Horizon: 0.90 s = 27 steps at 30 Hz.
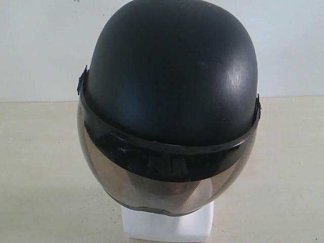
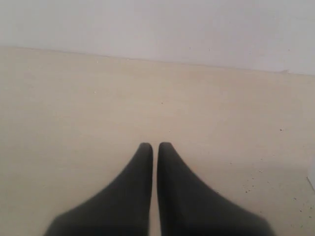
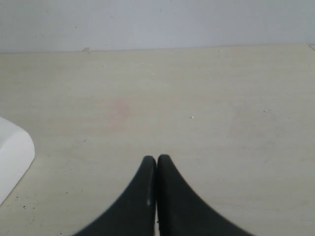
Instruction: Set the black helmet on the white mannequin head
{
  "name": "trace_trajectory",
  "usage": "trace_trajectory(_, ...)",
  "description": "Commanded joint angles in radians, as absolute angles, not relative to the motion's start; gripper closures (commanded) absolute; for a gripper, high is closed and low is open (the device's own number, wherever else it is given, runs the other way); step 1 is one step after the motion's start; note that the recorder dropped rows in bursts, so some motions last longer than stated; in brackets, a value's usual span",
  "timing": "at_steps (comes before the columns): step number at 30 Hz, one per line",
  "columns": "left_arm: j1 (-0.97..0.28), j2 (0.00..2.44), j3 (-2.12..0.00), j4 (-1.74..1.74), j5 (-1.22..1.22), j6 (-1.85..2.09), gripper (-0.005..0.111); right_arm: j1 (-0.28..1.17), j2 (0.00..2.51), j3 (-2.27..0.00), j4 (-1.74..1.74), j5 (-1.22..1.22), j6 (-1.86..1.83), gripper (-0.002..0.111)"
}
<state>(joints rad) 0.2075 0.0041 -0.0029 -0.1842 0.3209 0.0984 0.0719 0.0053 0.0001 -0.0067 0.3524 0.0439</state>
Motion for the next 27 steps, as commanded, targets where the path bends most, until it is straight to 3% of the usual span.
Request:
trace_trajectory(1, 0.209, 0.0, 0.0, -0.165, 0.305, 0.113, 0.102, 0.07, 0.0, 0.0, -0.009, 0.35, 0.045, 0.109)
trace_trajectory(11, 0.203, 0.0, 0.0, -0.231, 0.261, 0.128, 0.102, 0.07, 0.0, 0.0, -0.009, 0.35, 0.045, 0.109)
trace_trajectory(20, 0.021, 0.0, 0.0, -0.27, 0.158, 0.128, 0.102, 0.07, 0.0, 0.0, -0.009, 0.35, 0.045, 0.109)
trace_trajectory(27, 0.009, 0.0, 0.0, -0.3, 0.157, 0.128, 0.102, 0.07, 0.0, 0.0, -0.009, 0.35, 0.045, 0.109)
